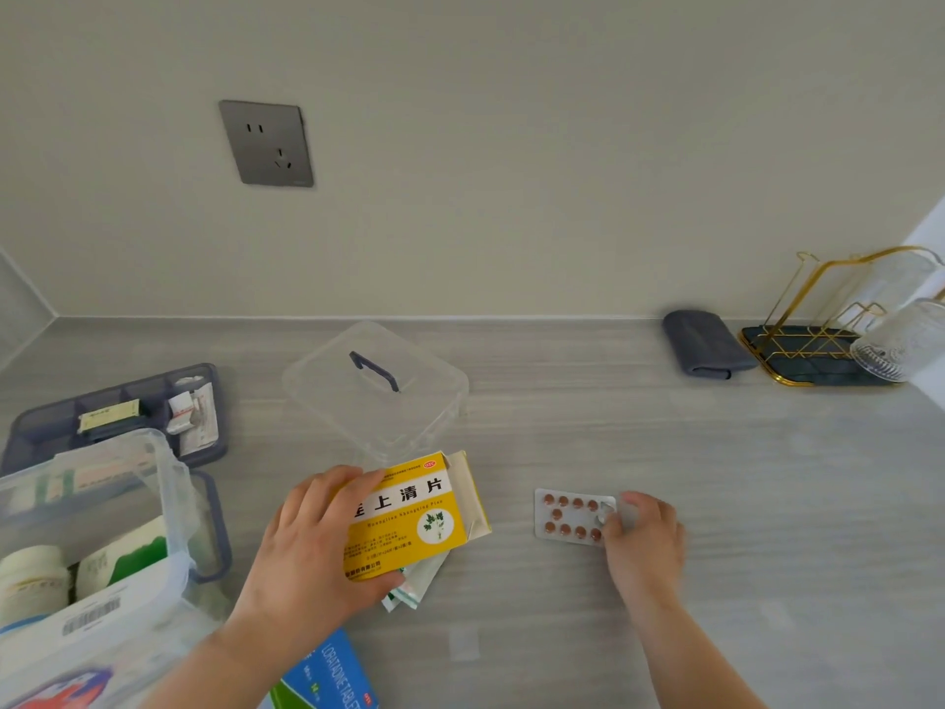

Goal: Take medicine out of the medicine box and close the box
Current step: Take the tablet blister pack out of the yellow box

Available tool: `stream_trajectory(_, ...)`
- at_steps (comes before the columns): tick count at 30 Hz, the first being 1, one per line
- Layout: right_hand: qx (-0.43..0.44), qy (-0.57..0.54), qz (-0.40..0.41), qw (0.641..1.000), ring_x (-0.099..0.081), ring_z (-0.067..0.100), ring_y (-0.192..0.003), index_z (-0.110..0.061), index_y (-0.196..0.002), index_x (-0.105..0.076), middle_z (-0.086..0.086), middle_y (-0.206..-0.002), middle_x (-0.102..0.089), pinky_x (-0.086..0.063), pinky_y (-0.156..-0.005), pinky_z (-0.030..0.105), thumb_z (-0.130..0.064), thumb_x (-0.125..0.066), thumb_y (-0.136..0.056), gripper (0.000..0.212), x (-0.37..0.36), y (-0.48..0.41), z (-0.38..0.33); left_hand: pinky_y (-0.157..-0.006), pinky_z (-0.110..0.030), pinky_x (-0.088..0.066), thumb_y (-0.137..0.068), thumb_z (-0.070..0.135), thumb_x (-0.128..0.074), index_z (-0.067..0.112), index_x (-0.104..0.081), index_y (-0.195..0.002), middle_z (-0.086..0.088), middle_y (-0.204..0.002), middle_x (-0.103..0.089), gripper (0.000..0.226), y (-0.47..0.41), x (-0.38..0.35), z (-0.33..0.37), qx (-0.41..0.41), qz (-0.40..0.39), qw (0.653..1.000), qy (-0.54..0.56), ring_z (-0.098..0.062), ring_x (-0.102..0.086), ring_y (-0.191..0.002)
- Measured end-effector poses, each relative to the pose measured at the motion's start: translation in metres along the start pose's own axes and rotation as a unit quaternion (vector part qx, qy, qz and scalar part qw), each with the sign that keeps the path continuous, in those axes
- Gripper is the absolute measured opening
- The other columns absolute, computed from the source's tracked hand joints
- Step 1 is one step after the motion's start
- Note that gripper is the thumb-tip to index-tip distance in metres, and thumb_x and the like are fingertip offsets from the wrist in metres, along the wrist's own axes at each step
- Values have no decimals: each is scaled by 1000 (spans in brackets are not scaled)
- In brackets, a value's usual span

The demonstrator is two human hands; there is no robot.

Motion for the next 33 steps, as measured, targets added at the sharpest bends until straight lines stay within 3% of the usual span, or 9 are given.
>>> stream_trajectory(2, 35, -142, 22, 989, -41, 31, -121, -4, -112, -55, 17, -130, -47, -32, -102, 36, -1, -51, -84, 28, 6, 12, -20, -106, -34, -30, -59, 41, -79, 30, -33, -132, 10, -131, -38, 87, 1, 2, 0, 4, 1, 1000, 14, -13, -31, -123)
stream_trajectory(5, 206, -271, -28, 940, -45, 9, -120, -20, -106, -58, 0, -128, -49, -32, -96, 9, 6, -55, -81, 36, 13, 48, -84, -105, -32, -30, -58, 40, -79, 33, -32, -132, 19, -123, -30, 88, 3, 2, 6, -4, -2, 999, 41, -8, -28, -120)
stream_trajectory(8, 333, -257, -183, 889, -34, -18, -119, -46, -110, -43, -23, -127, -42, -24, -97, -3, -11, -51, -79, 48, 3, 86, -136, -103, -29, -31, -57, 36, -80, 33, -34, -130, 23, -117, -26, 86, 5, 4, 11, -13, 3, 997, 70, -1, -24, -111)
stream_trajectory(11, 352, -209, -262, 874, -35, -15, -120, -55, -108, -37, -29, -122, -42, -21, -95, -6, -9, -52, -82, 54, -8, 100, -149, -101, -28, -32, -56, 34, -81, 41, -32, -123, 24, -116, -26, 84, 6, 7, 13, -19, 3, 996, 87, 1, -23, -109)
stream_trajectory(18, 284, -356, -242, 857, -43, 3, -125, -39, -109, -43, -15, -127, -46, -35, -105, 14, 8, -47, -85, 54, -12, 108, -155, -100, -27, -30, -53, 35, -83, 51, -20, -111, 31, -111, -25, 87, 10, 16, 10, -20, 8, 994, 109, 0, -25, -111)
stream_trajectory(22, 130, -479, -300, 814, -62, -8, -93, -37, -108, -51, -22, -104, -64, -52, -74, 11, -9, -45, -89, 34, -31, 112, -146, -101, -29, -31, -53, 36, -82, 49, -22, -114, 29, -113, -25, 88, 13, 17, 13, -23, 13, 994, 107, 0, -25, -110)
stream_trajectory(25, 68, -540, -335, 769, -66, -5, -87, -35, -99, -56, -25, -91, -70, -54, -67, 12, -26, -46, -80, 23, -38, 118, -147, -105, -31, -29, -56, 40, -80, 39, -27, -129, 24, -118, -25, 90, 15, 18, 13, -19, 11, 996, 85, 1, -21, -111)
stream_trajectory(27, 55, -563, -332, 755, -67, -3, -83, -32, -98, -58, -20, -86, -73, -53, -63, 12, -20, -44, -84, 23, -38, 118, -148, -107, -29, -27, -58, 43, -78, 33, -25, -135, 20, -125, -27, 94, 16, 17, 12, -18, 9, 997, 70, -2, -23, -115)
stream_trajectory(33, 63, -528, -318, 785, -67, 0, -80, -33, -97, -59, -18, -82, -73, -50, -77, 27, -8, -38, -92, 33, -43, 119, -145, -110, -29, -21, -61, 49, -73, 33, -19, -137, 16, -141, -28, 95, 17, 15, 12, -19, -1, 999, 37, -9, -20, -129)
Point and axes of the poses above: each hand's wrist, its own y-axis away from the middle knuckle, its own x-axis out of the back of the hand, z = x × y, the point moved 9 cm from there along -y, towards the middle knuckle
